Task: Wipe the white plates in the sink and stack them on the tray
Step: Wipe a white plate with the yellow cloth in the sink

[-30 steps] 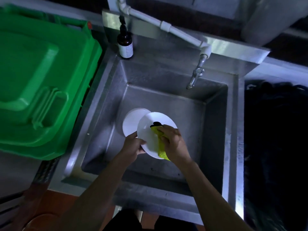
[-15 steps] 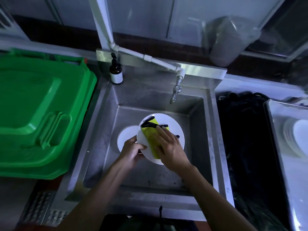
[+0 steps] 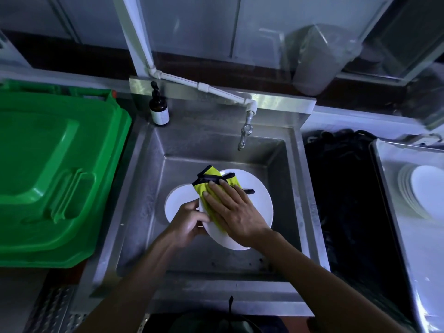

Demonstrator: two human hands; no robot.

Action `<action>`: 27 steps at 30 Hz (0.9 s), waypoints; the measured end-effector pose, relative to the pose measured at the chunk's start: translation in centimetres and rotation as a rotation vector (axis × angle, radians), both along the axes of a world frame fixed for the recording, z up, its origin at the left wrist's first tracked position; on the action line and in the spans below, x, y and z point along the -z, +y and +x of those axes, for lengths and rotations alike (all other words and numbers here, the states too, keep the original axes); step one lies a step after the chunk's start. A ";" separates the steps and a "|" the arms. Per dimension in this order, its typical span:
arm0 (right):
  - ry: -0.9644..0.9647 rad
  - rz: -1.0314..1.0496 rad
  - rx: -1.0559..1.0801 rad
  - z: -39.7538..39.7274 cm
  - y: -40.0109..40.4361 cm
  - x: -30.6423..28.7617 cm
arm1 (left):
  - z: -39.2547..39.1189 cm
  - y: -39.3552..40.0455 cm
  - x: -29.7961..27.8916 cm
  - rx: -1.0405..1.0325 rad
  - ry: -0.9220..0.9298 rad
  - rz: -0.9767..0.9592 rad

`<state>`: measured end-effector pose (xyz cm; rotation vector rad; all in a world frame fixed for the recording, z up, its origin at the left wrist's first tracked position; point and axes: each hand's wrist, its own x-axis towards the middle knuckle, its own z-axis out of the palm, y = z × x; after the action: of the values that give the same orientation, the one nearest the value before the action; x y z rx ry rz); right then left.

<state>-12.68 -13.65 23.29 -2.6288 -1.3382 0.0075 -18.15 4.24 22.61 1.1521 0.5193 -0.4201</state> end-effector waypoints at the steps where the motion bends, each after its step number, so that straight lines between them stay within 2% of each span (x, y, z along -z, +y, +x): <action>1: 0.007 -0.007 0.017 0.2 0.2 -0.2 | 0.0 0.0 -0.1 0.002 0.004 0.010; 16: 0.102 0.087 0.399 2.7 -0.4 -1.4 | -1.3 -1.0 -1.2 -0.224 -0.039 0.014; 27: 0.125 0.064 0.550 0.0 -1.3 -0.8 | -0.9 -1.5 -1.2 -0.347 -0.033 -0.041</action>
<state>-12.72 -14.99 24.13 -2.7919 -0.5370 0.0490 -19.08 2.74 23.77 1.0039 0.6645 -0.1113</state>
